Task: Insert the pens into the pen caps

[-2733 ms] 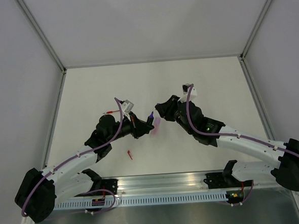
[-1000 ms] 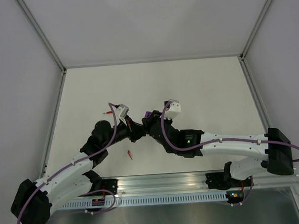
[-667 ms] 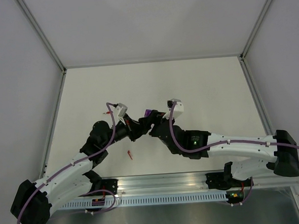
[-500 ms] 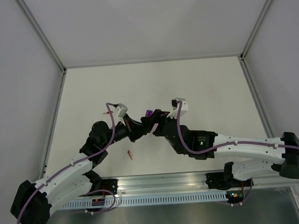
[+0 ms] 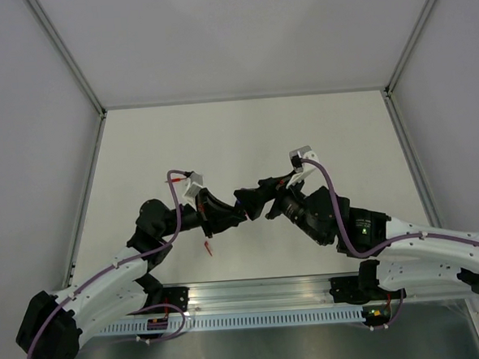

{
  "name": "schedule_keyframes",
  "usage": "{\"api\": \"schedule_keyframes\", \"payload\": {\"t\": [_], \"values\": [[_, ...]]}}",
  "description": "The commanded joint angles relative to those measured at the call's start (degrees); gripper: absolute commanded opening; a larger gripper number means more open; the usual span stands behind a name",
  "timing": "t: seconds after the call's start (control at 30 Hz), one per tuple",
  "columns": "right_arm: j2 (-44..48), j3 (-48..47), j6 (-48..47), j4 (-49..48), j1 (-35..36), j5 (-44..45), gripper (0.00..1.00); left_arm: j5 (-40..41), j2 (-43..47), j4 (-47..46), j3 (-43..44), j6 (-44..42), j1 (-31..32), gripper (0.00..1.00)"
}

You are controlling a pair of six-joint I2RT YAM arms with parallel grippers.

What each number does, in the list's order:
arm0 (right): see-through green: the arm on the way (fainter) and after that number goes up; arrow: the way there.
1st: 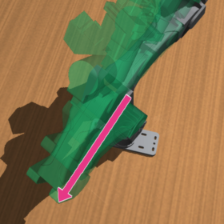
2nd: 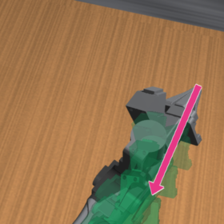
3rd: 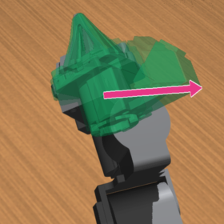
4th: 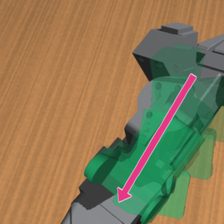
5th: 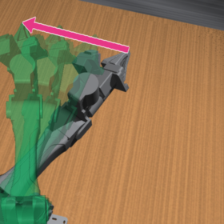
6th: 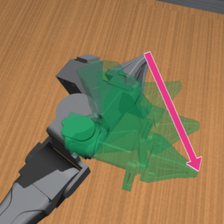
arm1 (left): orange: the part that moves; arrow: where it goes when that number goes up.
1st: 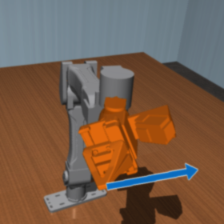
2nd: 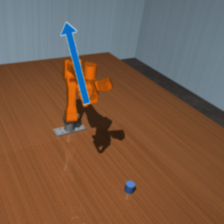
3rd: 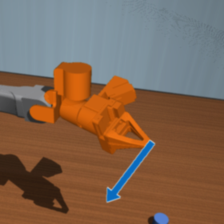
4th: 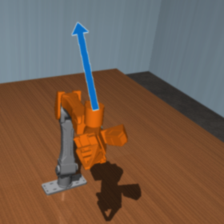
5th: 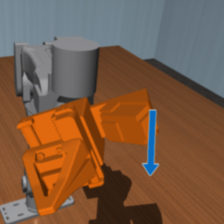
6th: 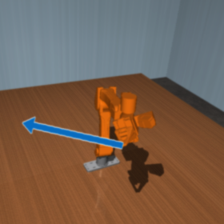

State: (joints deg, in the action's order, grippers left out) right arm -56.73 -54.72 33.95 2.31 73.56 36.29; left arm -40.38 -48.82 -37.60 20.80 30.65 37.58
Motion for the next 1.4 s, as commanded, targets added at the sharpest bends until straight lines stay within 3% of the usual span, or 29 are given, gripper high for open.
{"api": "schedule_keyframes", "payload": {"t": [0.0,0.27,0.63,0.9,1.37], "values": [[2.32,-1.35,-9.67,-1.78,0.18,-7.71,0.84,-6.37,-0.14,-8.09,-0.84,2.13,-0.05,0.02],[3.38,-3.55,-14.26,-0.63,0.09,-15.29,0.65,-8.84,-0.75,-11.35,-1.20,3.89,-0.05,0.02],[3.29,0.22,-16.46,-8.63,0.18,-15.90,0.58,-11.39,0.12,-15.92,-2.25,6.26,0.03,0.02],[1.54,-0.21,-15.85,-8.46,0.18,-15.38,0.49,-11.65,1.09,-16.18,-2.43,6.70,0.03,0.02],[-0.40,2.68,-15.15,-11.97,0.09,-17.22,0.41,-11.56,1.45,-16.18,-2.52,6.96,0.03,0.02]]}}
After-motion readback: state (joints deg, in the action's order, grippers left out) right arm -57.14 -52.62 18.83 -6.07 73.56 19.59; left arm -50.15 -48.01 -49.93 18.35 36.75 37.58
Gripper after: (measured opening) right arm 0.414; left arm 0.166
